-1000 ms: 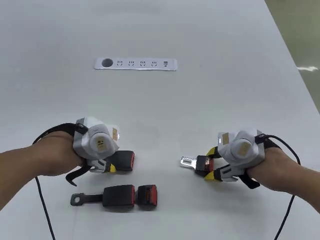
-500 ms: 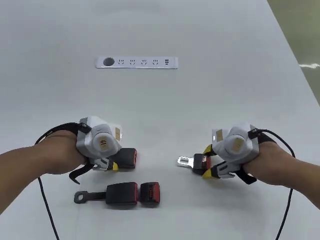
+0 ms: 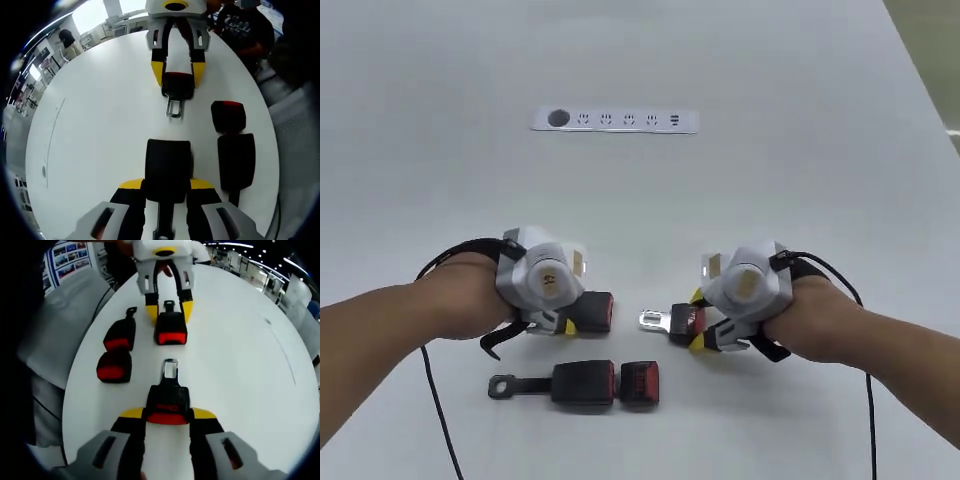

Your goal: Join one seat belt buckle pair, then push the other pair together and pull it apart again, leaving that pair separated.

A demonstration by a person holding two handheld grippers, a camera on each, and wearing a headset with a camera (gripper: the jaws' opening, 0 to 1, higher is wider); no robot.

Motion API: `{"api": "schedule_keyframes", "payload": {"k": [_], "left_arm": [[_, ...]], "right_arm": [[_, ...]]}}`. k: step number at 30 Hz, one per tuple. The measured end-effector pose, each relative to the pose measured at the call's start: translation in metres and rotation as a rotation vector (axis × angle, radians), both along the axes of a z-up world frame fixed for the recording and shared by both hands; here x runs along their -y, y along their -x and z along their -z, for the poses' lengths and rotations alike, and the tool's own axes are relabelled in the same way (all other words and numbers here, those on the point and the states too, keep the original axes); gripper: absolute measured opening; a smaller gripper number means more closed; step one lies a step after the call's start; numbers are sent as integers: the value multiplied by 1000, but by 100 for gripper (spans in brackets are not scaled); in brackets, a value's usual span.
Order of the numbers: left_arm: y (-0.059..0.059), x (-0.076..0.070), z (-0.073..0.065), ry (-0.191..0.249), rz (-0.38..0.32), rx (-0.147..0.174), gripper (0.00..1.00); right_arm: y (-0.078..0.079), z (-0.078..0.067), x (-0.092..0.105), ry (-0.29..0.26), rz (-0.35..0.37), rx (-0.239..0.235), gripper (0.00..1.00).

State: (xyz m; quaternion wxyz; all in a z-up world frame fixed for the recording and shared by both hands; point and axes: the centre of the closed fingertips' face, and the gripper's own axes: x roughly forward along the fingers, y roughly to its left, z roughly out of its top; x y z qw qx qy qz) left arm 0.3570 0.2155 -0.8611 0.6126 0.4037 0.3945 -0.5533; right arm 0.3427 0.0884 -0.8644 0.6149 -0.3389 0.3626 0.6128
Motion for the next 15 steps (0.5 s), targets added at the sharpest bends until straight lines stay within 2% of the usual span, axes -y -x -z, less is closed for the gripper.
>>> {"api": "schedule_keyframes", "payload": {"k": [6,15], "left_arm": [[0,1,-1,18,-7,10,31],[0,1,1,11,-2,15,31]], "right_arm": [[-5,1,-16,10,-19,1,33],[-7,1,-29,46,-40,11,33]]}}
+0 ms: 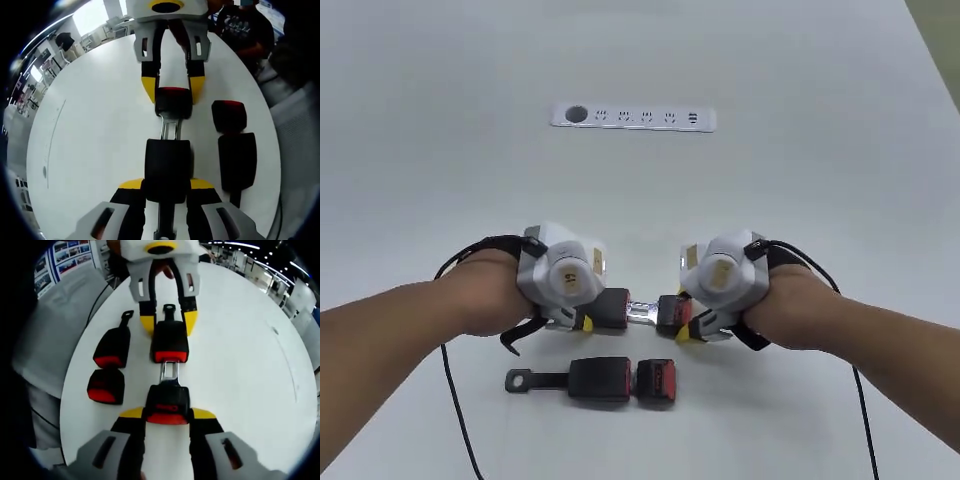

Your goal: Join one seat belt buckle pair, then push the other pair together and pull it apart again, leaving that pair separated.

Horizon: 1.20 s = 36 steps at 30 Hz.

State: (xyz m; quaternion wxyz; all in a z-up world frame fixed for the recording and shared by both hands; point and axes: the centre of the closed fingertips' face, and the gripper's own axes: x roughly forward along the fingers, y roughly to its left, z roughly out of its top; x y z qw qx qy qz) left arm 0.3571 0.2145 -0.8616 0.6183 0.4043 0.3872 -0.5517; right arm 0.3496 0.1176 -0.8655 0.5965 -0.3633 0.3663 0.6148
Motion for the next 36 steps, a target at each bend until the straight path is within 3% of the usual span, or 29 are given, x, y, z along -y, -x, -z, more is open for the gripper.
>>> {"api": "schedule_keyframes", "payload": {"k": [10,20,25,36], "left_arm": [[0,0,0,7,-3,7,31],[0,0,1,15,4,12,31],[1,1,1,17,26,-2,31],[1,2,3,32,20,-35,31]], "right_arm": [[-1,-2,-1,16,-12,31,33],[-2,2,-14,0,-24,23,32],[-1,1,-15,6,-50,39,32],[-5,0,-32,1,-29,11,31]]}}
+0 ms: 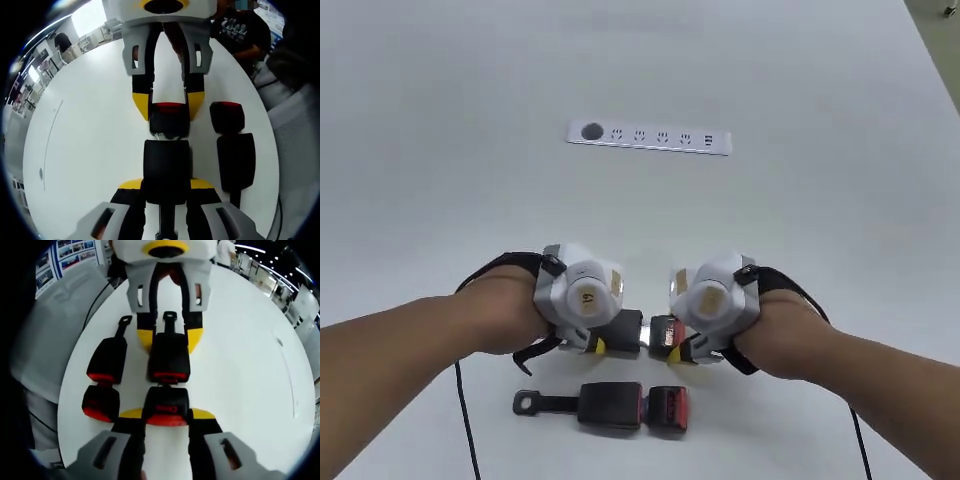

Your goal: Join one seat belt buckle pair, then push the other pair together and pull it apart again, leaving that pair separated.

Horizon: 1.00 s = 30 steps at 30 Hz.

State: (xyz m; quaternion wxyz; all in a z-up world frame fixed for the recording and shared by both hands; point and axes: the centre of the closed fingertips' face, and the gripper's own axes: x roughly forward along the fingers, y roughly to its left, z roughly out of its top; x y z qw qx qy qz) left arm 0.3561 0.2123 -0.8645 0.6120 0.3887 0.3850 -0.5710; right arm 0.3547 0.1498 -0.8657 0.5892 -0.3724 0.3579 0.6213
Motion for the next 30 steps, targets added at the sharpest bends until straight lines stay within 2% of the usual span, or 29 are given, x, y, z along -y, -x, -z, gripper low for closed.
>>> {"api": "schedule_keyframes", "payload": {"k": [2,9,17,21,25,26,30], "left_arm": [[0,0,-1,3,3,0,31],[1,0,0,-13,7,7,31],[1,-1,0,-4,4,6,31],[0,-1,0,-1,1,5,31],[1,-1,-1,-2,7,3,32],[0,-1,-1,12,-2,0,32],[0,0,-1,4,2,-1,32]], "right_arm": [[1,1,1,7,-8,-4,31],[1,1,2,-18,-21,6,31],[2,0,3,-23,-17,17,32],[3,-1,7,-42,5,3,32],[2,0,15,-48,4,-15,33],[2,0,16,-58,-3,-23,33],[2,-2,21,-71,-9,-29,33]]}}
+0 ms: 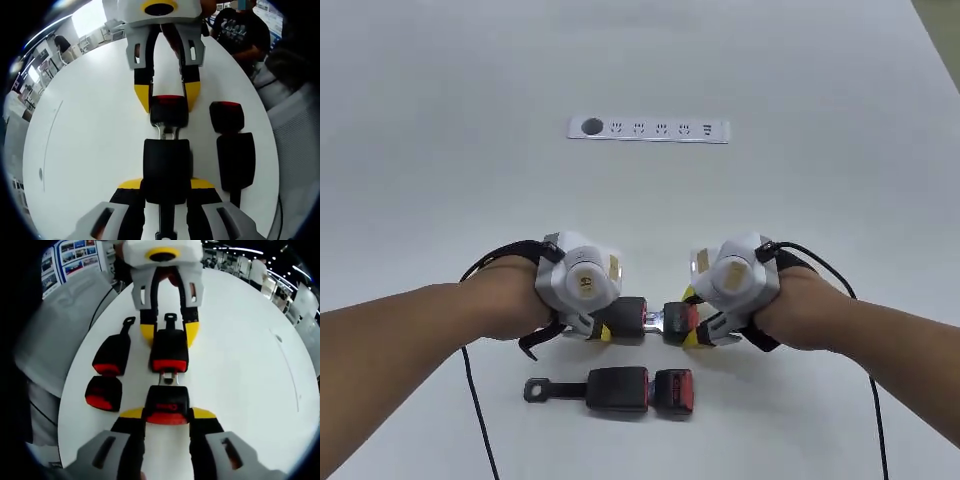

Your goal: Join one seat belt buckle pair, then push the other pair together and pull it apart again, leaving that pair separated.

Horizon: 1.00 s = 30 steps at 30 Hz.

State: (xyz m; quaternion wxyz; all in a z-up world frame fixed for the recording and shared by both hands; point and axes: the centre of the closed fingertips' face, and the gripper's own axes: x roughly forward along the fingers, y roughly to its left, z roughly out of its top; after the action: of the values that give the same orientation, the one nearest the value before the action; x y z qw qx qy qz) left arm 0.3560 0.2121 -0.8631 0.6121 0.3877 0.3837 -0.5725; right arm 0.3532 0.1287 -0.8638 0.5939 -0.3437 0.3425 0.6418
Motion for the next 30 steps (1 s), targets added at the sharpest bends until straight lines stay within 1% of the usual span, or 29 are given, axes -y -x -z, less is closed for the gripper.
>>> {"api": "schedule_keyframes", "payload": {"k": [2,6,8,10,11,12,13,15,18,20,24,30], "left_arm": [[0,0,0,-9,5,1,32],[0,0,0,-10,12,-3,32],[0,0,0,-10,9,-6,32],[0,0,0,-12,11,-6,32],[2,0,1,-15,6,-20,32],[0,-2,1,-14,-27,-21,32],[1,-1,0,-12,-6,-15,32],[1,-1,0,-11,-1,-13,32],[1,-1,0,-9,-3,-13,32],[1,-1,0,-11,-3,-13,32],[1,-1,0,-6,-5,-14,32],[1,0,0,-11,-8,-14,32]], "right_arm": [[1,0,-1,3,-4,8,33],[2,0,2,-3,7,11,33],[3,0,8,7,9,12,33],[4,0,15,6,11,12,33],[4,1,21,15,10,15,33],[4,0,25,17,11,16,33],[3,0,32,21,17,16,33],[3,1,41,25,22,18,33],[4,2,60,39,34,19,34],[4,2,67,39,41,18,34],[5,1,88,58,49,24,34],[8,1,106,81,69,28,34]]}}
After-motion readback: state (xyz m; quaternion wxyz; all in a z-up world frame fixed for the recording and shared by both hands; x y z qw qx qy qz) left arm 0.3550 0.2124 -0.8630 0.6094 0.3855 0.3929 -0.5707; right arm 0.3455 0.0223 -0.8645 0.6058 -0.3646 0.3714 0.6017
